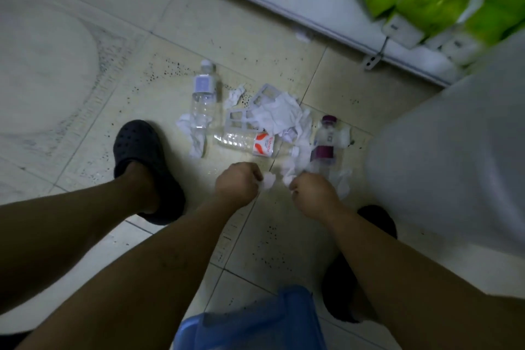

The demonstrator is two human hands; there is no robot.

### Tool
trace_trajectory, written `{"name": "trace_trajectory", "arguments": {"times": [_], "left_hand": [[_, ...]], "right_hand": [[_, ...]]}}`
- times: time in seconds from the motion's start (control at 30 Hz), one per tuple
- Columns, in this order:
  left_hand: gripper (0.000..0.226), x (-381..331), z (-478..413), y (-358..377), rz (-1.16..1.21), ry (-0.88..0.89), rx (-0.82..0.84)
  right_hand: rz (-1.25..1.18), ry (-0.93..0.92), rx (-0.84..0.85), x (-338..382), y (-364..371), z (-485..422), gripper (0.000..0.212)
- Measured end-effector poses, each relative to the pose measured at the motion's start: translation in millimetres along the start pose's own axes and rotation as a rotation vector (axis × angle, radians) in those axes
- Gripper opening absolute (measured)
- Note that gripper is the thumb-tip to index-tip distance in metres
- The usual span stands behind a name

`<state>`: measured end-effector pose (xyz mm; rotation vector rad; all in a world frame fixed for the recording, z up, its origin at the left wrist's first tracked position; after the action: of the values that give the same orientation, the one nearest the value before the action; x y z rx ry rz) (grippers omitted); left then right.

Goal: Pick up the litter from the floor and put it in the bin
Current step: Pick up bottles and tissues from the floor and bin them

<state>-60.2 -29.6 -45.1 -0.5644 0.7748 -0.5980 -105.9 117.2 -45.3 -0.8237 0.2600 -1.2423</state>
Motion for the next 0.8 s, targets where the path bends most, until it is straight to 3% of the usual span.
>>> {"name": "trace_trajectory", "arguments": {"times": [0.23,0.33,0.43,0.53,0.7,0.8], "left_hand": [[0.02,-75.4,43.1,-95.7,0.072,0.161,-0.164],[0.038,-119.4,67.4,-125.9,0.133,0.243,-0.251],[0.029,-166.9,82.8,-138.6,0.166,0.287,-0.277],[0.016,-224.0,98.0,-138.2,0.178,0.37,-0.292],[0.014,-315.0,109.4,-113.6,0.229,0.469,-0.302],[0.015,-359.2,106.0,-86.1,0.209,0.499,-0.277]], "right_hand": [[-0.007,-0.046,-0.109,8.9,-106.1,70.3,0.019],[-0.062,-0.048,-0.278,0.4,-170.9,113.2,0.02],[-0.135,-0.054,-0.482,-24.1,-233.2,162.6,0.016],[-0.229,-0.012,-0.629,-73.0,-274.7,207.5,0.001],[-0.483,0.171,-0.818,-185.7,-284.8,259.4,0.023],[-0.49,0.244,-0.828,-228.1,-278.3,268.5,0.012]]}}
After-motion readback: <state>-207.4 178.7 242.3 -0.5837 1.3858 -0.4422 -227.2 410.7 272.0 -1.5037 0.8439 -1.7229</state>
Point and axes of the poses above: each hand's wrist, its own z-axis away from the middle knuckle, its own y-axis out of the palm, x = y × z, the point moved 10 cm from there along -z, towards the middle knuckle
